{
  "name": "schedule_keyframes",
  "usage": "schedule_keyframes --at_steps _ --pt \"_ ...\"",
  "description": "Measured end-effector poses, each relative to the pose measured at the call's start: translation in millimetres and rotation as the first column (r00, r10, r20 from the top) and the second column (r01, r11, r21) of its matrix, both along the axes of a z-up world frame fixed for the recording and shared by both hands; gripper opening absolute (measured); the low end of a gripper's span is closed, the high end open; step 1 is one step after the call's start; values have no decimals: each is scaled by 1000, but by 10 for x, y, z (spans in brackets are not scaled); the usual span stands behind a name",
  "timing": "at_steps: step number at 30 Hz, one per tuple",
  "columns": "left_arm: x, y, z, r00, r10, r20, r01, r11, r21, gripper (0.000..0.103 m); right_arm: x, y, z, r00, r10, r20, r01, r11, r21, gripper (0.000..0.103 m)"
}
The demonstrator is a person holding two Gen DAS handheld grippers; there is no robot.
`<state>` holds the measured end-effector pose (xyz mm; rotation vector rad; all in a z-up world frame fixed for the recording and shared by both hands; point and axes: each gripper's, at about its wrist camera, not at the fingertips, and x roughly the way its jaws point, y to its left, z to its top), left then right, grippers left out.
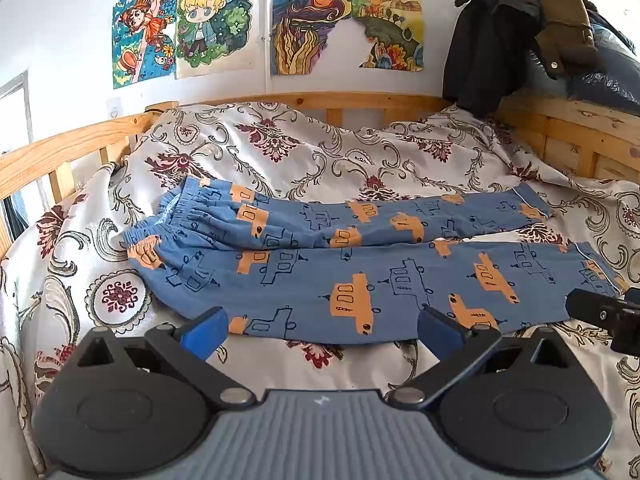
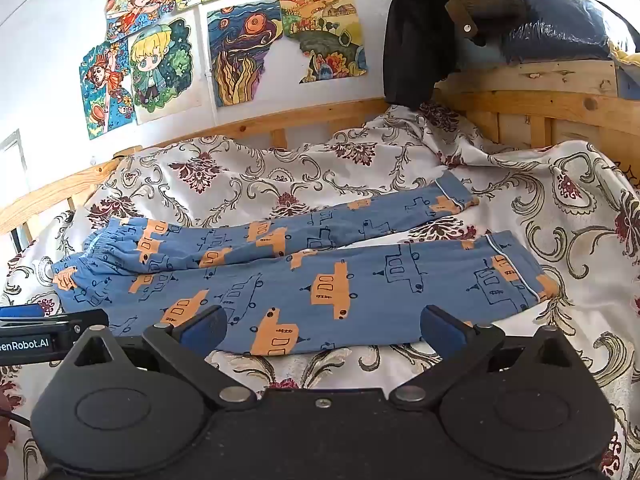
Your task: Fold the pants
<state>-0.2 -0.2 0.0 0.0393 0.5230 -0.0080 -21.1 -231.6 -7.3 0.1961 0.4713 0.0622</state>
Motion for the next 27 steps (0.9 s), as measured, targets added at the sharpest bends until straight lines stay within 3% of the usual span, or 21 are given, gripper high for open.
schedule_keyframes --at_steps 27 --pt "-15 -73 -5 1000 0 2 0 1000 0 103 6 24 -11 1000 -1 -2 1 1000 4 103"
